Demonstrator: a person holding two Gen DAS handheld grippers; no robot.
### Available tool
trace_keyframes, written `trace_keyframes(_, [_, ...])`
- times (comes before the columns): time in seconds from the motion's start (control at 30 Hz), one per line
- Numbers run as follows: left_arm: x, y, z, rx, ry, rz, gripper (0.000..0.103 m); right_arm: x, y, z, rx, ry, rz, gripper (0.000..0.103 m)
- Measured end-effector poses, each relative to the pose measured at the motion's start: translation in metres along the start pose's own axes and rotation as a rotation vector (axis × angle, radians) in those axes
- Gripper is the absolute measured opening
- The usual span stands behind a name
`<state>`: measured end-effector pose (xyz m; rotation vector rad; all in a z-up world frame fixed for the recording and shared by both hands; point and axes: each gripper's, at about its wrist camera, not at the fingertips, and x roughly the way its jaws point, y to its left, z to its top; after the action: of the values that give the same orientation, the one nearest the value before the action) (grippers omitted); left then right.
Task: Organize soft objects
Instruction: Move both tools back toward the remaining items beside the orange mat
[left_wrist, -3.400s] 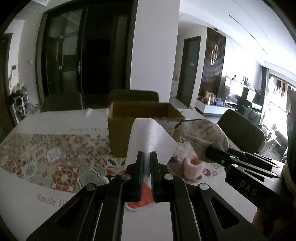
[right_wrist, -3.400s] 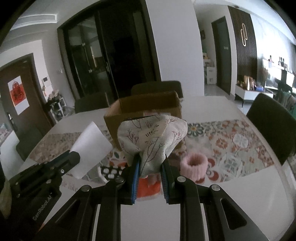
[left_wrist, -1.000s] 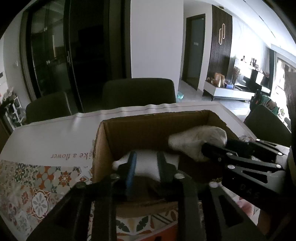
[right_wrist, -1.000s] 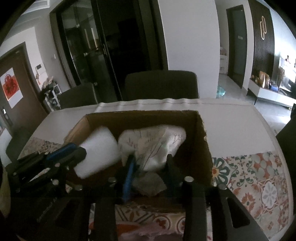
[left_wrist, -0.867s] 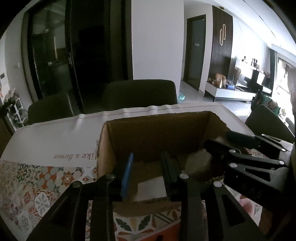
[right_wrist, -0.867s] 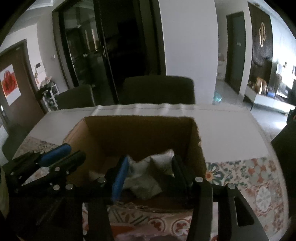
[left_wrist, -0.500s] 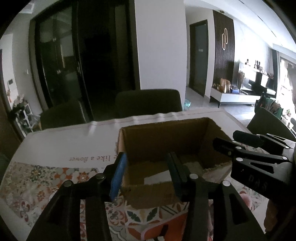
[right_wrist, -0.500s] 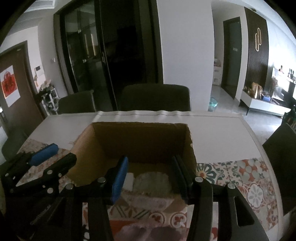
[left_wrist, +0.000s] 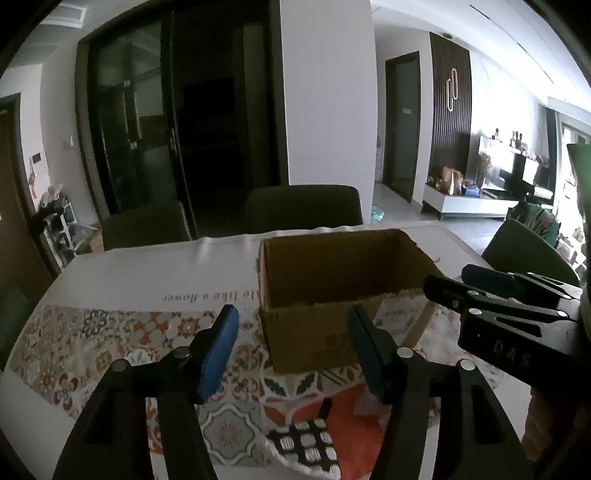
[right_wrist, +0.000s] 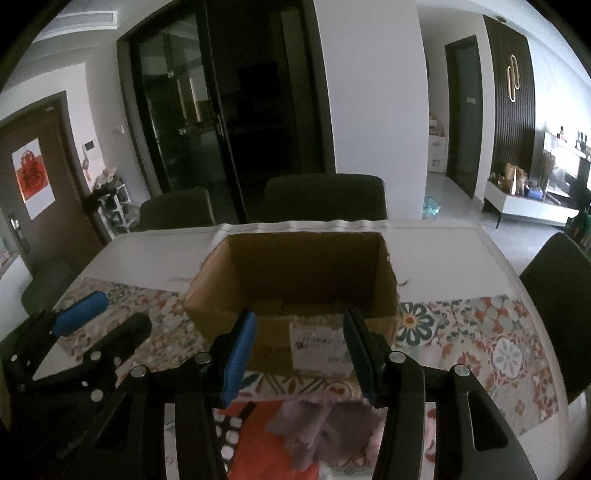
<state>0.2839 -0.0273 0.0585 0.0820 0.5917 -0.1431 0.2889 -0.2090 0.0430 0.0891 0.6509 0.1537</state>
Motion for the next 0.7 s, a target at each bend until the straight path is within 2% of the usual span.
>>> trace_keyframes(0.23, [-0.015,0.002,-0.028,-0.044,0.025,-0.001,0.068,-0.019,0.007,-0.027,-0.008,0.001,0.000,0.051])
trace_keyframes(0.37, [-0.020,0.004,-0.047,-0.064,0.044,0.004,0.072,-0.024,0.008,-0.045,0.008,0.003,0.004,0.061])
trace_keyframes(0.43, [-0.021,0.002,-0.055,-0.062,0.049,0.008,0.078,-0.024,0.007,-0.055,0.013,0.006,-0.003,0.061])
trace_keyframes(0.7, [-0.018,-0.001,-0.090,-0.057,0.065,0.022,0.088,-0.014,0.007,-0.088,0.031,0.051,-0.003,0.061])
